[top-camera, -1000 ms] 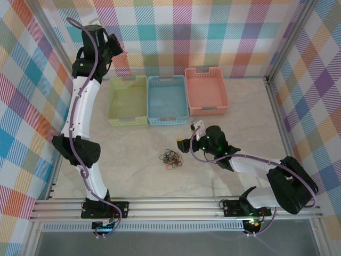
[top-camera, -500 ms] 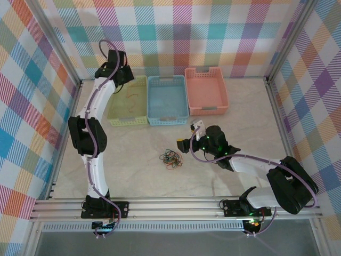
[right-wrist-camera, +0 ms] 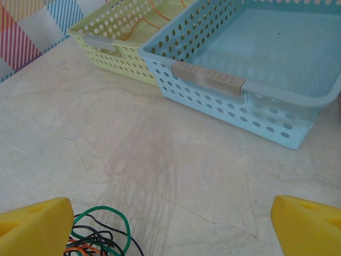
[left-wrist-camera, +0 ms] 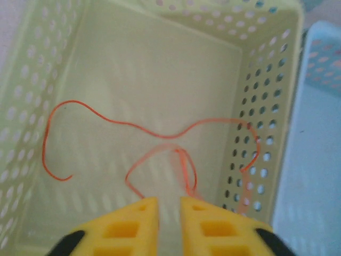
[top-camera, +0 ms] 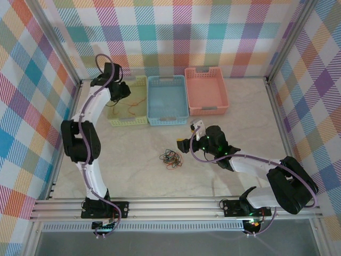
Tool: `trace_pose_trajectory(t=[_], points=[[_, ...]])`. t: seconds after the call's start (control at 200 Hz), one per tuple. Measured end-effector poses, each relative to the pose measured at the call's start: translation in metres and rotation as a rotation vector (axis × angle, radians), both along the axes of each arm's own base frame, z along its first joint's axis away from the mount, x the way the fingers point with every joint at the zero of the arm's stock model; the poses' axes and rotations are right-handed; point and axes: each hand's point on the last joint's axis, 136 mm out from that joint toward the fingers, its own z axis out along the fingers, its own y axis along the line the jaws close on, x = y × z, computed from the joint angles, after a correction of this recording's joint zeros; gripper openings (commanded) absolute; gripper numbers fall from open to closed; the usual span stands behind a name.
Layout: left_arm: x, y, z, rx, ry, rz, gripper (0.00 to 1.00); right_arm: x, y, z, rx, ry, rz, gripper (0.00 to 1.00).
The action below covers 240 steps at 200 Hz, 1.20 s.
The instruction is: Untangle the cables
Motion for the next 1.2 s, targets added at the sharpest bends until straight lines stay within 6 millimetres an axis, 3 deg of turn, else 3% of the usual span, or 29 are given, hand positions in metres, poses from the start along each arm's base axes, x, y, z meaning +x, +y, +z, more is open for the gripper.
trace_pose_trajectory(t=[0.095, 0.22, 0.395, 0.53, 0.645, 0.755, 0.86, 0.97, 1.2], points=[[-0.016, -0.001, 0.035, -0.032, -0.076, 0.004, 0.44, 0.000, 0.000, 0.000, 0.000, 0.000, 0.000, 0.95], [-0.039, -0.003, 0.071, -0.071, -0.160, -0.002, 0.44, 0.000, 0.000, 0.000, 0.001, 0.001, 0.002, 0.95], [-0.077, -0.028, 0.079, -0.183, -0.212, -0.057, 0.45, -0.003, 0.003, 0.000, 0.006, 0.006, 0.022, 0.90], [-0.117, -0.088, 0.057, -0.282, -0.191, -0.205, 0.43, -0.008, 0.007, -0.005, 0.001, 0.016, 0.062, 0.83], [-0.154, -0.149, 0.016, -0.334, -0.084, -0.367, 0.41, -0.012, 0.010, -0.011, -0.006, 0.033, 0.094, 0.80], [-0.190, -0.185, -0.021, -0.342, 0.022, -0.482, 0.41, -0.015, 0.012, -0.013, -0.008, 0.045, 0.112, 0.80], [-0.216, -0.196, -0.047, -0.327, 0.095, -0.525, 0.40, -0.016, 0.012, -0.014, -0.007, 0.048, 0.117, 0.79], [-0.236, -0.196, -0.067, -0.285, 0.150, -0.526, 0.40, -0.016, 0.012, -0.014, -0.007, 0.048, 0.118, 0.79], [-0.270, -0.207, -0.072, -0.219, 0.163, -0.571, 0.40, -0.016, 0.012, -0.014, -0.008, 0.047, 0.118, 0.79]])
